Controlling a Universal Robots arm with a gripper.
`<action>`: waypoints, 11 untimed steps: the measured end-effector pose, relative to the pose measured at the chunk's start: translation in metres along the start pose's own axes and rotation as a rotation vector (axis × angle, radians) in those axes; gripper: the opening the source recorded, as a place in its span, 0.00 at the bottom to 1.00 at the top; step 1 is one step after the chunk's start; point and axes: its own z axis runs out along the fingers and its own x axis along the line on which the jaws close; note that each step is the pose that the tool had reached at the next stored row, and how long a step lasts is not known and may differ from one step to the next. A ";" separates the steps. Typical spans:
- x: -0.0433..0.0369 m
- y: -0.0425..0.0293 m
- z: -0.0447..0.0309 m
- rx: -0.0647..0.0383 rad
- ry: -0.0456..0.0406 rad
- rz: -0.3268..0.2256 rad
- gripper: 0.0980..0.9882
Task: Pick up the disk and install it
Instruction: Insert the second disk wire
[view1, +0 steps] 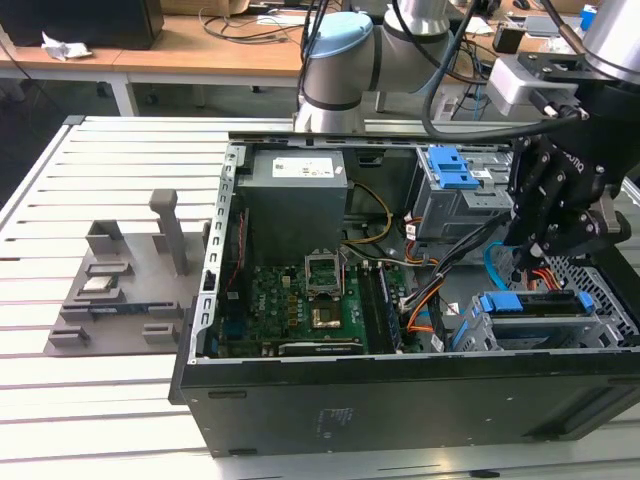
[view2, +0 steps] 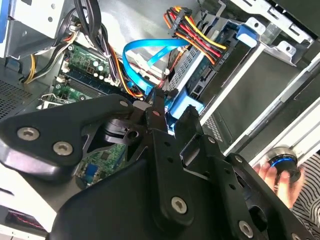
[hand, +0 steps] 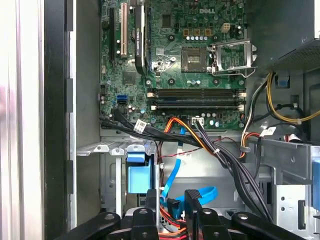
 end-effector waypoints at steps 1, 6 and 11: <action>0.0000 0.0000 0.0001 0.000 -0.0002 0.000 0.30; 0.0000 0.0000 0.0001 0.000 -0.0001 0.000 0.07; 0.0009 0.0000 0.0003 0.000 -0.0001 0.000 0.07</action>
